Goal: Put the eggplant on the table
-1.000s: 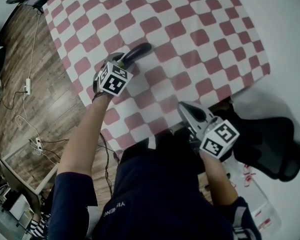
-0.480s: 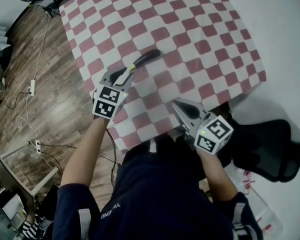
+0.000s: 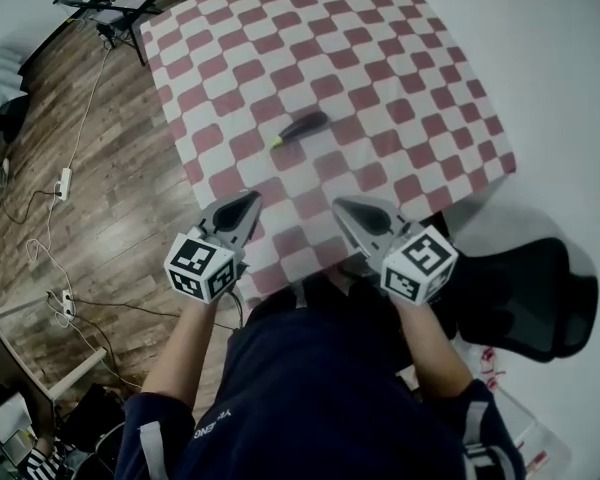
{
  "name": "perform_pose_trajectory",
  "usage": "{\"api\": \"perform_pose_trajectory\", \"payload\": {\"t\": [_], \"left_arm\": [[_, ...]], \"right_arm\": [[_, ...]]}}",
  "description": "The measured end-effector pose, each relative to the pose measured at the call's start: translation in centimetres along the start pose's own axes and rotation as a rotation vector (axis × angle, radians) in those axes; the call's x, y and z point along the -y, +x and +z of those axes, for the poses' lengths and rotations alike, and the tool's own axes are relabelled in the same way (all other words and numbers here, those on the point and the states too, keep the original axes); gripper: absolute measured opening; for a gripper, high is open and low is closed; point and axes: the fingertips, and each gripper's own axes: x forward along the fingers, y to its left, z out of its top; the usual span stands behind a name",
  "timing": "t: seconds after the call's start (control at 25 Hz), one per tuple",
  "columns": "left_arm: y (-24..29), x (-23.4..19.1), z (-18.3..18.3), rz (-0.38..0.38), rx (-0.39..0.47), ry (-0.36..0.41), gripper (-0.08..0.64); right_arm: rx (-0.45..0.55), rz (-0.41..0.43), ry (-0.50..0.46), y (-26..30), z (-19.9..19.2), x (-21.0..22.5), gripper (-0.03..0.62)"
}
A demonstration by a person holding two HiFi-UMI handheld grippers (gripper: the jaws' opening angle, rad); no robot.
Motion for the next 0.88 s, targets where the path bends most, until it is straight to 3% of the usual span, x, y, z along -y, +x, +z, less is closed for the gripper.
{"api": "perform_pose_trajectory", "payload": {"t": [0.16, 0.44, 0.88], "left_arm": [[-3.1, 1.4, 1.8, -0.010, 0.076, 0.003, 0.032], [-7.0, 3.5, 5.0, -0.031, 0.159, 0.093, 0.031], [-9.2, 7.2, 6.7, -0.076, 0.178, 0.239, 0.031]], "right_arm": [[0.014, 0.004, -0.058, 0.0, 1.1, -2.0, 0.011], [0.059, 0.012, -0.111, -0.3, 2.1, -5.6, 0.010], [0.085, -0.001, -0.151, -0.6, 2.5, -7.7, 0.009]]}}
